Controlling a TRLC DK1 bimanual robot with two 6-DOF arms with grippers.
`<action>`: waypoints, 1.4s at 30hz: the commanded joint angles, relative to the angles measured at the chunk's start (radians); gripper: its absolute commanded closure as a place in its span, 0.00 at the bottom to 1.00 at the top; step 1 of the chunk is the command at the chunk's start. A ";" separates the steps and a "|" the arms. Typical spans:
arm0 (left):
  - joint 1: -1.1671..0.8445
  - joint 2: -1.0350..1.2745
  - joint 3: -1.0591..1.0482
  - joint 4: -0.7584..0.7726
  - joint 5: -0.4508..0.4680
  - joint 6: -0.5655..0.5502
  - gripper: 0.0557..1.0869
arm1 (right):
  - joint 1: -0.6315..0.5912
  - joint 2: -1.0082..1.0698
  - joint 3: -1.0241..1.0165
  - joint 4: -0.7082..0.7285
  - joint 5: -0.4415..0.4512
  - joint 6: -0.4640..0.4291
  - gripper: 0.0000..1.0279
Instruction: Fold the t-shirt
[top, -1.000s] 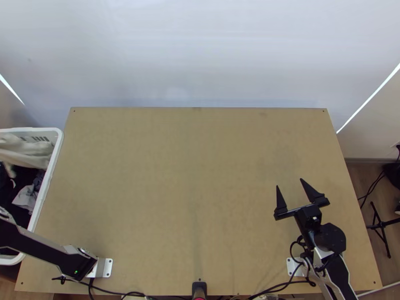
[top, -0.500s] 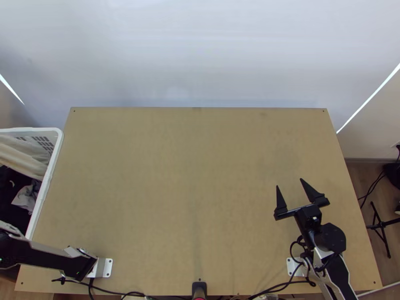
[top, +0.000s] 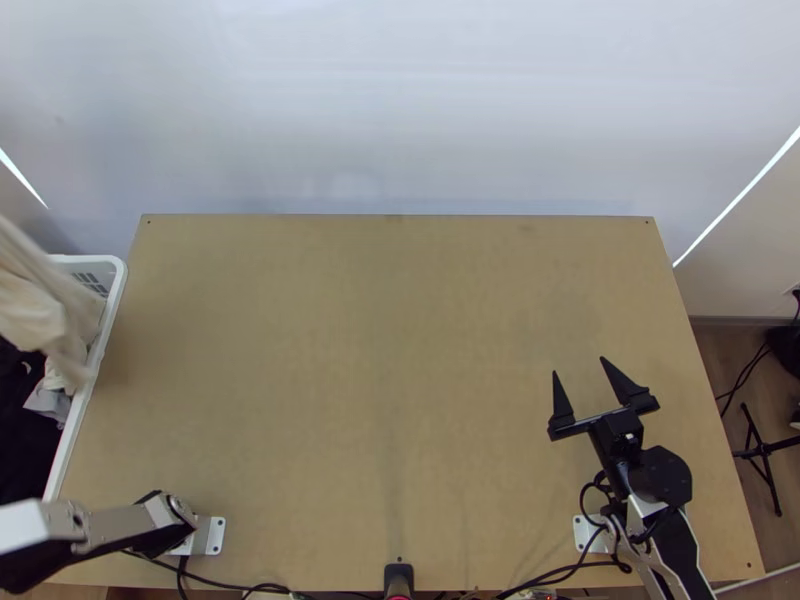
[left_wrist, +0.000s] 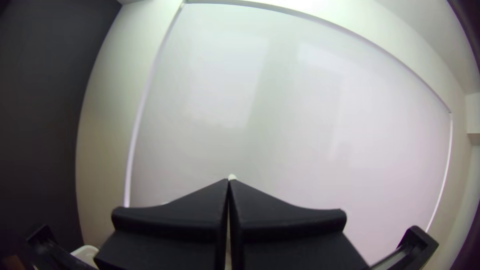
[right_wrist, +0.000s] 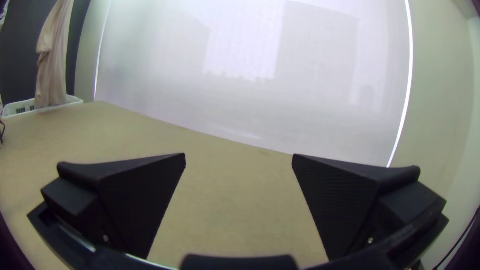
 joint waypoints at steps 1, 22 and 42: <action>-0.366 -0.087 -0.012 -0.041 -0.090 -0.033 0.97 | 0.000 0.000 0.000 0.000 0.000 0.000 0.04; -1.687 0.160 -0.044 0.142 -0.898 0.285 0.97 | 0.000 0.000 0.000 0.000 0.000 0.000 0.04; -1.356 -0.124 -0.337 0.191 -0.806 0.155 0.97 | 0.000 0.000 0.000 0.000 0.000 0.000 0.04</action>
